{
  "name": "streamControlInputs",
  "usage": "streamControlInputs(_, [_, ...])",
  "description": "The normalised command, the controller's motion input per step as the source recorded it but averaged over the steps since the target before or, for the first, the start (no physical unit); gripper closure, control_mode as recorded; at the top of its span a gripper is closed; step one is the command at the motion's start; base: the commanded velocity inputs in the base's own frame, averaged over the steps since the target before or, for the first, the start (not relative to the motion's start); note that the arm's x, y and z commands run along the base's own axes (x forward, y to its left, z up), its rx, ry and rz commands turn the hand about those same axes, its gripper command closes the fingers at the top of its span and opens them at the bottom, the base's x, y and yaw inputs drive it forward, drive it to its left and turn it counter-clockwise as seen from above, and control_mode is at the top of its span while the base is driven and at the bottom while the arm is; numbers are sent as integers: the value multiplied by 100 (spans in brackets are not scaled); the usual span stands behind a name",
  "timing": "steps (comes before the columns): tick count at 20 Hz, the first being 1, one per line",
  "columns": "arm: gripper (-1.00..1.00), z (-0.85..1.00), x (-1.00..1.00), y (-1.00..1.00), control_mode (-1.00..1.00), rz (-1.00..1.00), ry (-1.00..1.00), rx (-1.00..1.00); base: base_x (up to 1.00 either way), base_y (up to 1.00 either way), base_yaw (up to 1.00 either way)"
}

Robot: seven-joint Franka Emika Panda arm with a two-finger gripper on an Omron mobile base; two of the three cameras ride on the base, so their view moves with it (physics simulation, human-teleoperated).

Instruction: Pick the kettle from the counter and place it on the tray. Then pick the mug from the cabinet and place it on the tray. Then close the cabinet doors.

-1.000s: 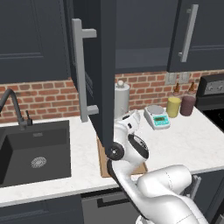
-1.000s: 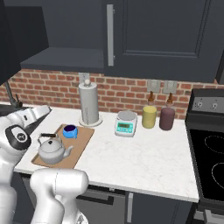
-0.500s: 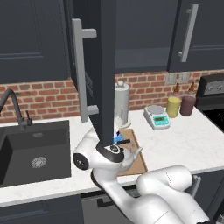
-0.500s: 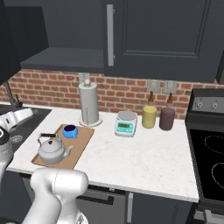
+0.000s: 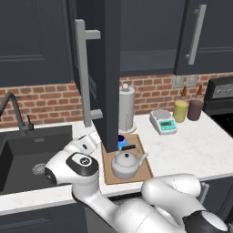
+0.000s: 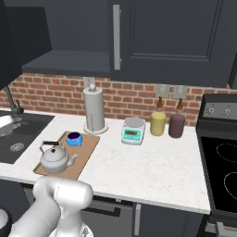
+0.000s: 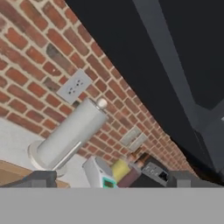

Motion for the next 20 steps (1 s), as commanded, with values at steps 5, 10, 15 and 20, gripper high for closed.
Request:
streamControlInputs(5, [-100,-24,2,61,-100,-8,0,-10,0,0,0])
streamControlInputs(10, [-100,-3,0,57,-100,-8,0,-7,0,0,0])
streamControlInputs(15, [-100,20,-16,53,-100,-9,0,-6,0,0,0])
streamControlInputs(20, [-100,25,-19,44,-100,-8,0,-5,0,0,0])
